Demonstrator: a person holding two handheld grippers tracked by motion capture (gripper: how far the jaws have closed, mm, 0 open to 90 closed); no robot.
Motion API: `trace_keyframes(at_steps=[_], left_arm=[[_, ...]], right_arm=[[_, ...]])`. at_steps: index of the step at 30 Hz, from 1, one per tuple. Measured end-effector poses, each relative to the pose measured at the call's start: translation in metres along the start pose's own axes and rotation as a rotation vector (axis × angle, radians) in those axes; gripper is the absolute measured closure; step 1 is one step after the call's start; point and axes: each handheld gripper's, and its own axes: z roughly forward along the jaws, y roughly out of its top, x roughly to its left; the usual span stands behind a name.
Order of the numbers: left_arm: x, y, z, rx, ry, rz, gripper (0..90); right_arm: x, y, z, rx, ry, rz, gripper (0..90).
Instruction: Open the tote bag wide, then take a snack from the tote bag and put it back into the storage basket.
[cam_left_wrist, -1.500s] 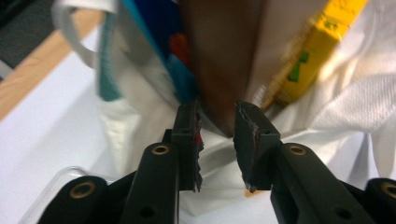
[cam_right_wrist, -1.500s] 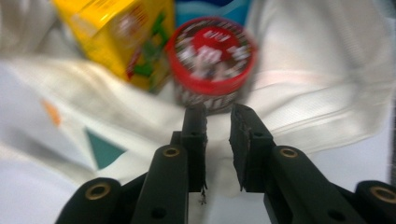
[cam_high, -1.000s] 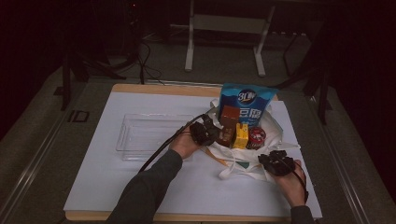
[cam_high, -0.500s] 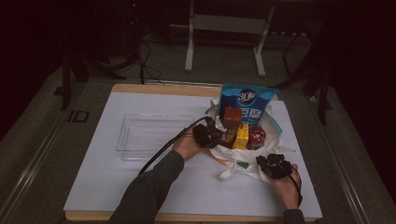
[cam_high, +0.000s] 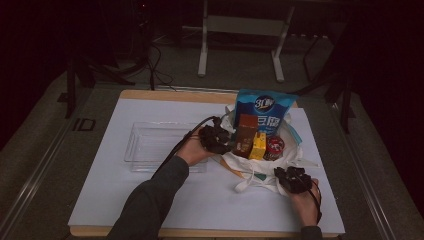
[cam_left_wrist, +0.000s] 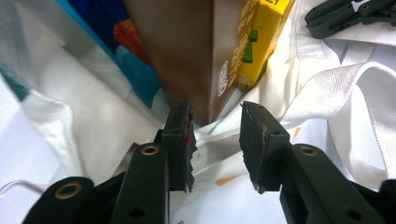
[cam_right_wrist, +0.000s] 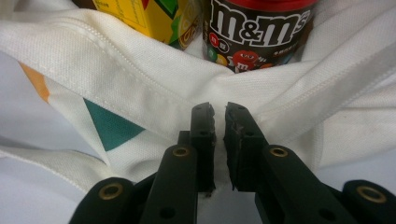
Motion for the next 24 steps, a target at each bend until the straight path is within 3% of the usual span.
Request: trace_keyframes(at_steps=[8,13,16,17,19,24], left_arm=[[0.011,0.000,-0.017,-0.062,0.001,-0.029,61.3],[0.016,0.005,-0.026,-0.079,-0.005,-0.011,58.8],[0.018,0.008,-0.030,-0.101,-0.038,-0.003,56.5],[0.018,0.009,-0.031,-0.113,-0.054,0.003,54.1],[0.017,0.010,-0.033,-0.127,-0.038,0.015,49.0],[0.020,0.013,-0.035,-0.150,-0.044,0.011,41.1]], right_arm=[[-0.003,-0.001,0.000,-0.008,0.014,0.012,82.2],[-0.003,-0.002,0.000,-0.011,0.015,0.014,82.0],[-0.003,-0.002,0.000,-0.013,0.016,0.015,82.0],[-0.003,-0.002,0.000,-0.013,0.017,0.017,82.0],[-0.003,-0.003,0.000,-0.016,0.017,0.020,82.1],[-0.002,-0.003,0.000,-0.019,0.014,0.021,82.0]])
